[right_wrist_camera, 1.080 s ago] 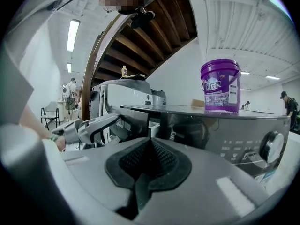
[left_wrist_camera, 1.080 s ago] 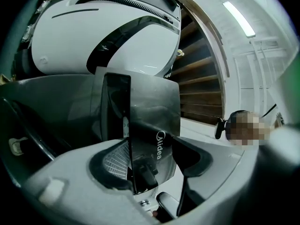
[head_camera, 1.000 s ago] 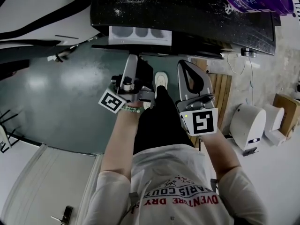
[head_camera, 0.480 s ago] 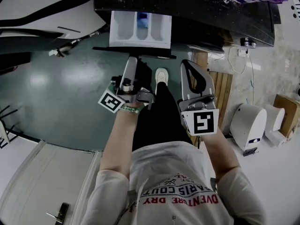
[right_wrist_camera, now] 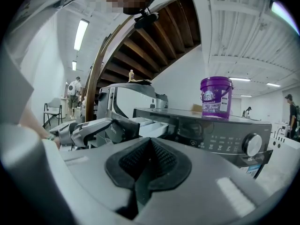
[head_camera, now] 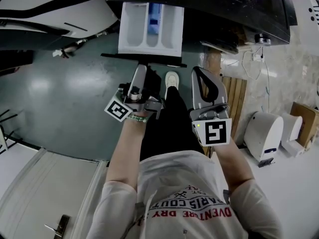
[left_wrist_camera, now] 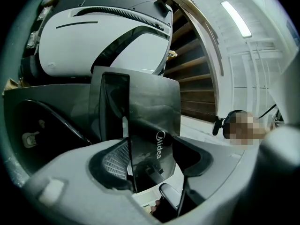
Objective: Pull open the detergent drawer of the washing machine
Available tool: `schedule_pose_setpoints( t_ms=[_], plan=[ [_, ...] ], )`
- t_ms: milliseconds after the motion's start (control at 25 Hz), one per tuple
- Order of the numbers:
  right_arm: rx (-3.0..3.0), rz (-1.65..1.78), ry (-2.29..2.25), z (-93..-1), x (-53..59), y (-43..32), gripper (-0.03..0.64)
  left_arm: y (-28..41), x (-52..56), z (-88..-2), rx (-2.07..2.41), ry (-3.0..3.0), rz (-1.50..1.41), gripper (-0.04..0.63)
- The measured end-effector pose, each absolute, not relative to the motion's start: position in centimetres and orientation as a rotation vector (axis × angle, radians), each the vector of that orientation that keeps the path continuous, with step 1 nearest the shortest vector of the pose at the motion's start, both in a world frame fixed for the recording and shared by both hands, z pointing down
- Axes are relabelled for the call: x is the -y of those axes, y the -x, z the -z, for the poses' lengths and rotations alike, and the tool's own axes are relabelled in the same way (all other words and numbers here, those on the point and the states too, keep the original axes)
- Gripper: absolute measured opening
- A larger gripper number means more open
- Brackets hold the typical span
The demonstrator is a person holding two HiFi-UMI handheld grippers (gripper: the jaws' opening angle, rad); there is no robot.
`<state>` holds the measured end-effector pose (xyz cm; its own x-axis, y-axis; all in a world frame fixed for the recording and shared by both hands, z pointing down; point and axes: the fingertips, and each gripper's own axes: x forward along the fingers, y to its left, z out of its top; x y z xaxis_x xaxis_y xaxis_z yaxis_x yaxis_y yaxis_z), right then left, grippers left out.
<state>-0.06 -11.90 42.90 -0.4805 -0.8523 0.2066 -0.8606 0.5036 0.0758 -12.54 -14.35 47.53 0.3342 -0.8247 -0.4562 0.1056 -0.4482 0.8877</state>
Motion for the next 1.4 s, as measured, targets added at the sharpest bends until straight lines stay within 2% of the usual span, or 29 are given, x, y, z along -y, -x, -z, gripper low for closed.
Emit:
schedule_pose_setpoints(
  t_ms=[400,640,1080,1280,1400],
  plan=[
    [2.525,-0.072,-1.468,-43.2,10.1,0.1,0.002,12.6,13.9,-47.4,0.666,-1.680,1.245,0.292],
    [2.531,-0.083,-1.453,-43.1,9.2,0.4,0.002,12.8,12.9,-47.8,0.733,-1.698,1.150,0.412],
    [2.548,-0.057,-1.481,-40.6,9.5,1.6,0.002,13.4,10.5,-45.8,0.780,-1.855,0.953,0.413],
    [2.545,-0.049,-1.516,-39.0,9.8,1.4,0.002,13.5,10.5,-43.3,0.837,-1.930,0.889,0.306],
    [2.547,-0.036,-1.527,-37.9,9.9,1.1,0.002,13.2,10.6,-41.8,0.882,-1.994,0.820,0.166]
  ],
)
